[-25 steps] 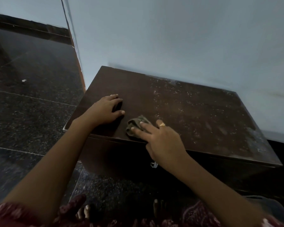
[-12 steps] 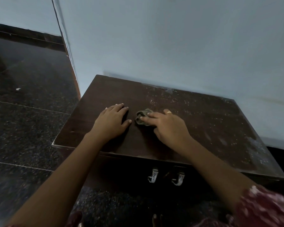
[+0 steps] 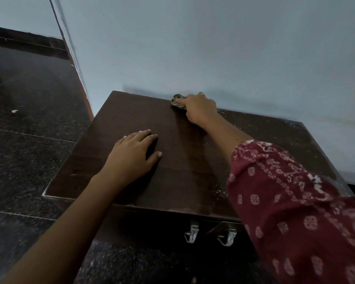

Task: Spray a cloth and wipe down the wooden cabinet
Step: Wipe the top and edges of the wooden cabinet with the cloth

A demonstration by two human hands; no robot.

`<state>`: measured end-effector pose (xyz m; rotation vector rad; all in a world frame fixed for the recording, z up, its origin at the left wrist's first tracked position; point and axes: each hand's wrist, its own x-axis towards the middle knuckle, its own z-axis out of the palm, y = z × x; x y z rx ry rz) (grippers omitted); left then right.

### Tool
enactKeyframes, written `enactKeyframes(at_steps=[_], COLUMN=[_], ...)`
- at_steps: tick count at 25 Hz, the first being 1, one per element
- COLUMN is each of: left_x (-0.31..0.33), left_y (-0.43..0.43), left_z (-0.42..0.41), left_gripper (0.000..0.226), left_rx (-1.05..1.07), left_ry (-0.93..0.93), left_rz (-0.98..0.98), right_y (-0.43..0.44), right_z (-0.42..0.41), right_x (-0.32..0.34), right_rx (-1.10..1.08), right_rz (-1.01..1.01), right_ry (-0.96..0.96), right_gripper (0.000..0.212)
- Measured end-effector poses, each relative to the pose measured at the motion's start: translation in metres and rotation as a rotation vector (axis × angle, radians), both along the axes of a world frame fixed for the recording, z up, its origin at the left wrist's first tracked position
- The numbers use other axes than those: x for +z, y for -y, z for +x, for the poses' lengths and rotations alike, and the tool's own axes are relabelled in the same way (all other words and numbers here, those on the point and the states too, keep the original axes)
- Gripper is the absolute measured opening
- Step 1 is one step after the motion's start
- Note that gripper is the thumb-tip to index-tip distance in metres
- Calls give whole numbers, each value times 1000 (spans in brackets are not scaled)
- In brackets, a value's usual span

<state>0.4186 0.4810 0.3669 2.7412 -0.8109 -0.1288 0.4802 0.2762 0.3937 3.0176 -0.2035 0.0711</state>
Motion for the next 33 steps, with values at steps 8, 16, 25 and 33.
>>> enactKeyframes(at_steps=[8, 16, 25, 33], left_x=[4, 8, 0, 0], left_y=[4, 16, 39, 67], left_z=[-5, -25, -41, -26], left_gripper=[57, 54, 55, 55], left_rx=[24, -11, 19, 5], left_ry=[-13, 15, -26, -3], left_rz=[14, 19, -29, -24], right_y=[0, -30, 1, 19], right_z=[-77, -200, -276, -199], right_x=[5, 16, -6, 8], right_rx=[34, 181, 353, 138], right_rz=[39, 40, -86, 13], right_ry=[-77, -166, 32, -85], right_gripper=[52, 58, 66, 58])
